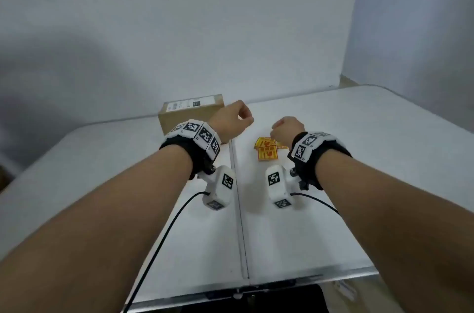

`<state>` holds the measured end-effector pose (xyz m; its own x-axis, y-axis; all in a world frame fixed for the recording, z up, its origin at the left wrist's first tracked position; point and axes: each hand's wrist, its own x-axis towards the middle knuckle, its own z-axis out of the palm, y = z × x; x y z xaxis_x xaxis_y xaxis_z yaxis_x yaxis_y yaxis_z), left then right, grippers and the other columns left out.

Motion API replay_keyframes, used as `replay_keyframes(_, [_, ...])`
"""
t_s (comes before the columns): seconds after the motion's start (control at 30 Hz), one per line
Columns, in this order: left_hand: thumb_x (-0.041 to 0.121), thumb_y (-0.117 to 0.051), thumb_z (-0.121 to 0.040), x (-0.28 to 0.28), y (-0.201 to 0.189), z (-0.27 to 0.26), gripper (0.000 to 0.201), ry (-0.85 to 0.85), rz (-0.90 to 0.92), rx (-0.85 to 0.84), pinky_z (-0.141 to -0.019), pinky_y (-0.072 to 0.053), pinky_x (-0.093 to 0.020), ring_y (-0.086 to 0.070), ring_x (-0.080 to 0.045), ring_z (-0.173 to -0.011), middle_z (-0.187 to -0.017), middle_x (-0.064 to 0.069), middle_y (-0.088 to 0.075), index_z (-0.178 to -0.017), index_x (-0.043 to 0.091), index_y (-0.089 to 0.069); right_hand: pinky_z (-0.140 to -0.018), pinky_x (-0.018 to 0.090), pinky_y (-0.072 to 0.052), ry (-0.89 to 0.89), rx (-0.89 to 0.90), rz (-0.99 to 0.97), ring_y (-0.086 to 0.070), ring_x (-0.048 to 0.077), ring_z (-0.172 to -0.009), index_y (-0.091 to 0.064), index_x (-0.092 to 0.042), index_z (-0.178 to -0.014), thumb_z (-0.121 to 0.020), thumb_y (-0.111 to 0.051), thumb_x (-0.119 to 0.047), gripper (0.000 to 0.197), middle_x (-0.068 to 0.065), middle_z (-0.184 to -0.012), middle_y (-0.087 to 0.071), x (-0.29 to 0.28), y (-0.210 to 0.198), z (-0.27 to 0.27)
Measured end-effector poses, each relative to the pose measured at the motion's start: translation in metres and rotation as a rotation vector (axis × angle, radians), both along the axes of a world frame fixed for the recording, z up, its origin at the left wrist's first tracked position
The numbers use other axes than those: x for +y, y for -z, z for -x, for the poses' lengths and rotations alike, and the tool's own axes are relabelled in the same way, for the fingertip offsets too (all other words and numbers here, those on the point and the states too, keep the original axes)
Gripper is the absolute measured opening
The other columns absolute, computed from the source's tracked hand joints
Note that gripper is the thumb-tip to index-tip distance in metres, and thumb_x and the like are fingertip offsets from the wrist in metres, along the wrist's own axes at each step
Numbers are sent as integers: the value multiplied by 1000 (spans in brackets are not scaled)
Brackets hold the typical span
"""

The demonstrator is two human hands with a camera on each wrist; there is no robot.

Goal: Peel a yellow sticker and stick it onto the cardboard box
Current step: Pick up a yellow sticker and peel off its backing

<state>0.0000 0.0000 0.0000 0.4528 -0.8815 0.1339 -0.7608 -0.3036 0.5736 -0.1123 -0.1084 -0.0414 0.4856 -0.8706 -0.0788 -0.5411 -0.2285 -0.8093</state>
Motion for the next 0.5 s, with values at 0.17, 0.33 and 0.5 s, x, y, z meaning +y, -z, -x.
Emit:
replay_keyframes(0.17, [26, -56, -92, 16, 21, 7, 26, 48, -158, 64, -95, -51, -38, -62, -22, -106, -122, -4, -60, -115, 12, -56, -94, 38, -54, 4, 119, -35, -66, 31, -106, -70, -3, -107, -86, -57, -10, 26, 16, -113, -70, 7, 11, 11])
replay_keyframes(0.33, [19, -56, -94, 22, 41, 3, 31, 21, -215, 340, -88, -53, -32, -62, -17, -97, -113, -2, -58, -122, 8, -53, -97, 30, -49, -25, 213, -22, -59, 24, -118, -59, -14, -125, -84, -61, -7, 41, 9, -130, -61, 8, 24, 4])
replay_keyframes(0.5, [11, -55, -94, 22, 58, -1, 20, -46, -150, 577, -66, -51, -22, -62, -17, -97, -109, -7, -57, -113, 8, -52, -92, 30, -47, -46, 297, 65, -58, 27, -116, -56, -11, -125, -85, -59, -12, 40, 10, -126, -61, 7, 35, -1])
